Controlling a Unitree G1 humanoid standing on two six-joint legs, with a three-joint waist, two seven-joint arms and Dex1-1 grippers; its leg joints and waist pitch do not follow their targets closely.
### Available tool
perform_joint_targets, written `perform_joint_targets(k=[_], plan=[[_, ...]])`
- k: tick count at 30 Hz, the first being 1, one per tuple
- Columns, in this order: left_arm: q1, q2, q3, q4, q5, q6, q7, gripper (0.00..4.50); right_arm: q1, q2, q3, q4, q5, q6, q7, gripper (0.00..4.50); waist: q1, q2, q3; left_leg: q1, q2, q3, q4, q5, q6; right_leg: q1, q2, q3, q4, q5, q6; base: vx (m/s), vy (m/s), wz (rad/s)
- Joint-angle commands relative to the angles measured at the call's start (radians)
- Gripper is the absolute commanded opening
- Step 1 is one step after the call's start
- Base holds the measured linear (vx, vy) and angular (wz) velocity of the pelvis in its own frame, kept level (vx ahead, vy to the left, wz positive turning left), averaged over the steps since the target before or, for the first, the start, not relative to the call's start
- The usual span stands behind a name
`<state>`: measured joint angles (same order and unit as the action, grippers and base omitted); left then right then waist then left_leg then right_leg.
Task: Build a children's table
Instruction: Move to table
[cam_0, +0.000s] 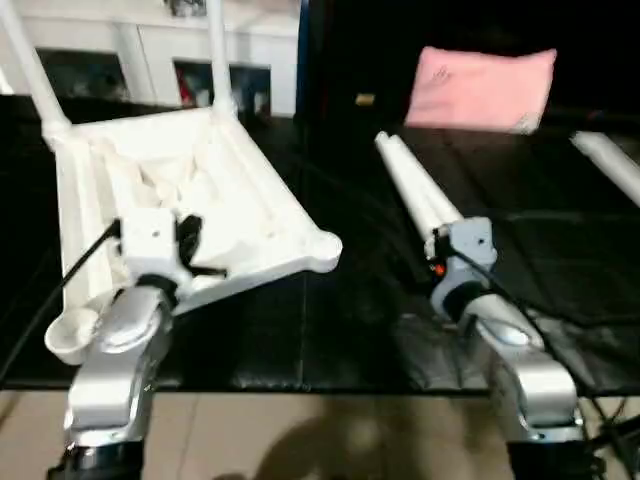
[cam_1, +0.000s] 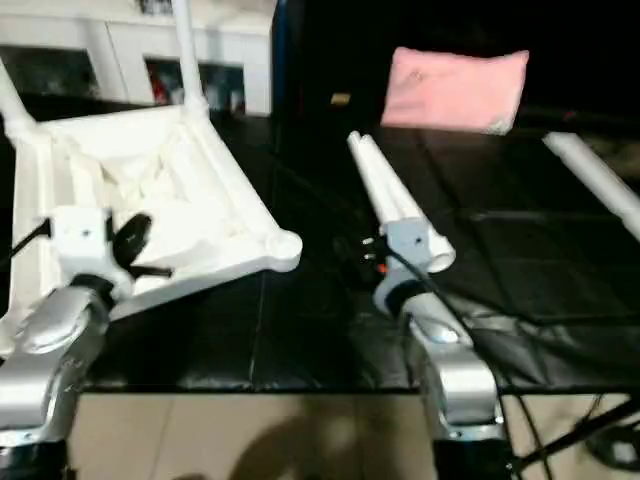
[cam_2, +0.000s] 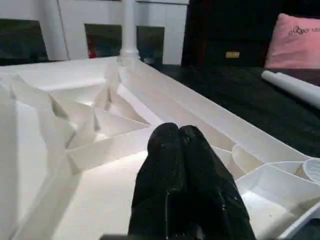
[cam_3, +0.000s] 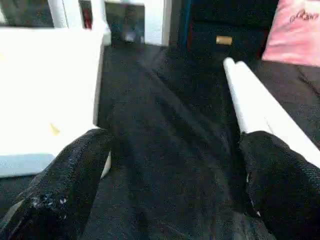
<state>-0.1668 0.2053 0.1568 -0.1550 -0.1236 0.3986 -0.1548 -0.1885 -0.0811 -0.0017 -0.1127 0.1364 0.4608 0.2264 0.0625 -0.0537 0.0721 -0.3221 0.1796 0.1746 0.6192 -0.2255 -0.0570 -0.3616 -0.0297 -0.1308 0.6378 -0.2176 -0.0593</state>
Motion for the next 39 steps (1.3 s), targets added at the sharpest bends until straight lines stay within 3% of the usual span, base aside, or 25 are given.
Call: perform_joint_targets(k=[1, 2, 3, 4, 6, 8, 9, 12, 15, 16, 18, 19, 20, 21, 22, 23, 25, 26, 27, 29, 31, 32, 33, 36, 39], plan=[[-0.004, -0.005, -0.010, -0.024, 0.003, 0.013, 0.009, 0.02, -0.003, -0.006, -0.025, 0.004, 0.020, 0.016, -0.004, 4.50, 0.002, -0.016, -0.020, 0.058, 0.050, -0.029, -0.091, -0.668, -0.053, -0.051, -0.113, 0.110, -0.136, -0.722, 0.063, 0.002, -0.047, 0.18], [-0.004, -0.005, -0.010, -0.024, 0.003, 0.015, 0.010, 0.02, -0.002, -0.007, -0.023, 0.005, 0.020, 0.018, -0.004, 4.50, -0.004, -0.010, -0.014, 0.096, -0.019, -0.014, 0.088, -0.292, -0.015, -0.099, -0.201, 0.111, -0.261, -1.148, 0.136, 0.070, -0.035, 0.01], [-0.005, -0.003, -0.010, -0.026, 0.007, 0.019, 0.012, 0.02, -0.002, -0.020, -0.005, 0.005, 0.004, 0.018, 0.001, 4.50, 0.011, -0.013, -0.033, 0.016, -0.012, -0.032, 0.052, -0.171, 0.023, 0.015, -0.218, 0.125, -0.226, -1.118, 0.148, 0.091, 0.030, -0.25], [-0.005, -0.003, -0.011, -0.027, 0.007, 0.020, 0.012, 0.02, -0.002, -0.023, -0.001, 0.006, 0.000, 0.017, 0.003, 4.50, 0.022, -0.014, -0.048, -0.016, 0.000, -0.042, -0.001, -0.162, 0.019, 0.058, -0.199, 0.116, -0.187, -0.990, 0.158, 0.091, 0.030, -0.25], [-0.005, -0.002, -0.012, -0.030, 0.009, 0.026, 0.014, 0.02, -0.003, -0.037, 0.017, 0.008, -0.021, 0.018, 0.008, 4.50, 0.002, 0.024, -0.055, 0.055, 0.078, -0.075, -0.099, -0.352, -0.013, 0.022, -0.116, 0.065, -0.140, -0.499, 0.058, 0.031, 0.020, -0.04], [-0.005, 0.001, -0.015, -0.031, 0.011, 0.031, 0.015, 0.02, -0.004, -0.041, 0.023, 0.013, -0.030, 0.026, 0.005, 4.50, -0.019, 0.031, -0.053, 0.060, 0.095, -0.082, -0.130, -0.444, 0.000, 0.038, -0.114, 0.058, -0.115, -0.320, -0.046, 0.017, 0.026, -0.02], [-0.005, 0.001, -0.016, -0.032, 0.012, 0.032, 0.015, 0.02, -0.004, -0.042, 0.026, 0.014, -0.033, 0.026, 0.006, 4.50, -0.009, 0.007, -0.045, -0.033, 0.056, -0.114, -0.129, -0.431, 0.046, 0.094, -0.152, 0.045, -0.112, -0.309, -0.055, 0.032, 0.040, 0.26], [-0.003, 0.002, -0.018, -0.035, 0.012, 0.035, 0.014, 0.02, -0.005, -0.044, 0.035, 0.013, -0.034, 0.015, 0.013, 4.50, -0.009, 0.014, -0.045, -0.036, 0.013, -0.086, -0.030, -0.242, 0.082, 0.131, -0.238, 0.012, -0.209, -0.806, 0.033, 0.056, 0.025, 0.43], [-0.002, 0.001, -0.022, -0.042, 0.012, 0.040, 0.015, 0.02, -0.002, -0.034, 0.024, 0.006, -0.005, 0.014, 0.019, 4.50, -0.029, 0.038, -0.049, 0.050, 0.083, -0.086, -0.099, -0.305, 0.031, 0.075, -0.129, -0.001, -0.165, -0.517, -0.041, 0.091, 0.008, 0.37], [-0.002, 0.001, -0.023, -0.044, 0.013, 0.042, 0.015, 0.02, -0.001, -0.035, 0.024, 0.007, 0.000, 0.014, 0.021, 4.50, -0.051, 0.044, -0.065, 0.124, 0.148, -0.134, -0.131, -0.307, 0.057, 0.006, -0.103, 0.009, -0.049, -0.139, -0.114, 0.107, -0.003, 0.21], [-0.001, 0.000, -0.023, -0.045, 0.011, 0.043, 0.016, 0.02, -0.001, -0.037, 0.026, 0.007, -0.001, 0.013, 0.022, 4.50, -0.060, 0.023, -0.065, 0.116, 0.103, -0.108, -0.108, -0.164, 0.125, -0.009, -0.126, 0.043, -0.040, 0.030, -0.173, 0.152, -0.018, 0.20], [-0.001, 0.000, -0.024, -0.047, 0.010, 0.045, 0.017, 0.02, -0.001, -0.038, 0.026, 0.007, -0.002, 0.012, 0.023, 4.50, -0.034, 0.004, -0.071, 0.036, 0.006, -0.038, -0.059, -0.067, 0.165, 0.074, -0.155, 0.101, -0.068, 0.123, -0.275, 0.159, -0.025, 0.18], [-0.002, 0.000, -0.025, -0.047, 0.009, 0.046, 0.017, 0.02, -0.001, -0.037, 0.026, 0.007, -0.004, 0.012, 0.023, 4.50, -0.019, -0.007, -0.065, -0.021, -0.017, -0.033, -0.024, -0.078, 0.177, 0.131, -0.184, 0.144, -0.101, 0.052, -0.308, 0.128, -0.035, 0.07], [-0.002, 0.001, -0.026, -0.047, 0.009, 0.046, 0.017, 0.02, -0.001, -0.036, 0.027, 0.008, -0.004, 0.011, 0.023, 4.50, 0.004, -0.012, -0.085, -0.047, -0.019, -0.040, 0.026, -0.070, 0.174, 0.174, -0.222, 0.179, -0.119, 0.014, -0.339, 0.118, -0.018, 0.02], [-0.003, 0.001, -0.027, -0.047, 0.008, 0.047, 0.016, 0.02, -0.002, -0.036, 0.026, 0.008, -0.005, 0.011, 0.022, 4.50, 0.025, -0.003, -0.097, -0.126, 0.013, -0.070, 0.076, 0.005, 0.113, 0.218, -0.247, 0.188, -0.103, 0.116, -0.379, 0.118, -0.018, 0.02], [-0.003, 0.002, -0.027, -0.046, 0.008, 0.047, 0.016, 0.02, -0.002, -0.035, 0.026, 0.008, -0.006, 0.011, 0.022, 4.50, 0.026, 0.006, -0.096, -0.141, 0.021, -0.077, 0.064, 0.041, 0.097, 0.211, -0.226, 0.166, -0.092, 0.179, -0.367, 0.123, 0.005, -0.06], [-0.005, 0.002, -0.028, -0.046, 0.007, 0.048, 0.015, 0.02, -0.002, -0.035, 0.025, 0.010, -0.007, 0.014, 0.019, 4.50, 0.005, 0.051, -0.091, -0.093, 0.039, -0.070, -0.044, 0.199, 0.089, 0.149, -0.105, 0.047, -0.059, 0.201, -0.244, 0.076, 0.011, -0.09], [-0.006, 0.002, -0.028, -0.046, 0.006, 0.049, 0.014, 0.02, -0.002, -0.036, 0.025, 0.010, -0.007, 0.014, 0.018, 4.50, -0.031, 0.087, -0.087, 0.027, 0.119, -0.137, -0.081, 0.144, 0.209, 0.042, -0.037, 0.012, 0.012, -0.010, -0.128, 0.109, -0.004, -0.04], [-0.007, 0.003, -0.027, -0.046, 0.006, 0.052, 0.012, 0.02, -0.003, -0.038, 0.029, 0.009, -0.010, 0.017, 0.014, 4.50, -0.066, 0.070, -0.098, 0.116, 0.177, -0.203, -0.082, 0.154, 0.349, -0.045, -0.058, 0.034, 0.071, -0.148, -0.048, 0.143, -0.001, -0.01], [-0.008, 0.003, -0.027, -0.046, 0.006, 0.053, 0.011, 0.02, -0.003, -0.039, 0.030, 0.009, -0.010, 0.018, 0.013, 4.50, -0.064, 0.054, -0.087, 0.104, 0.157, -0.180, -0.073, 0.183, 0.461, -0.081, -0.073, 0.062, 0.091, -0.098, 0.031, 0.114, -0.001, 0.02], [-0.008, 0.006, -0.030, -0.045, 0.006, 0.053, 0.011, 0.02, -0.004, -0.044, 0.037, 0.007, -0.012, 0.018, 0.018, 4.50, -0.061, 0.019, -0.075, 0.049, 0.057, -0.092, -0.059, 0.057, 0.415, -0.041, -0.086, 0.092, -0.008, 0.014, 0.004, 0.056, -0.023, 0.02], [-0.009, 0.007, -0.030, -0.043, 0.003, 0.053, 0.010, 0.02, -0.008, -0.048, 0.041, 0.006, -0.015, 0.023, 0.023, 4.50, -0.022, -0.006, -0.066, -0.032, -0.029, -0.033, -0.019, -0.062, 0.296, 0.052, -0.139, 0.159, -0.091, -0.085, -0.068, 0.008, -0.059, 0.04], [-0.009, 0.008, -0.028, -0.040, -0.002, 0.049, 0.004, 0.02, -0.015, -0.051, 0.044, 0.005, -0.018, 0.029, 0.027, 4.50, 0.005, -0.015, -0.080, -0.067, -0.015, -0.052, 0.022, -0.019, 0.196, 0.110, -0.203, 0.208, -0.116, -0.211, -0.125, 0.005, -0.089, -0.03], [-0.013, 0.017, -0.033, -0.036, -0.001, 0.056, -0.004, 0.02, -0.033, -0.051, 0.035, 0.017, -0.018, 0.048, 0.019, 4.50, -0.005, 0.008, -0.091, -0.049, 0.001, -0.057, -0.041, 0.236, 0.070, 0.074, -0.098, 0.144, -0.028, 0.282, -0.124, 0.021, -0.077, -0.05], [-0.023, 0.051, -0.053, -0.024, 0.009, 0.060, -0.043, 0.02, -0.084, -0.058, 0.028, 0.071, -0.032, 0.061, 0.002, 4.50, -0.015, 0.021, -0.098, -0.033, 0.013, -0.058, -0.045, 0.323, 0.032, 0.055, -0.078, 0.131, -0.017, 0.461, -0.151, 0.006, -0.020, -0.01]])
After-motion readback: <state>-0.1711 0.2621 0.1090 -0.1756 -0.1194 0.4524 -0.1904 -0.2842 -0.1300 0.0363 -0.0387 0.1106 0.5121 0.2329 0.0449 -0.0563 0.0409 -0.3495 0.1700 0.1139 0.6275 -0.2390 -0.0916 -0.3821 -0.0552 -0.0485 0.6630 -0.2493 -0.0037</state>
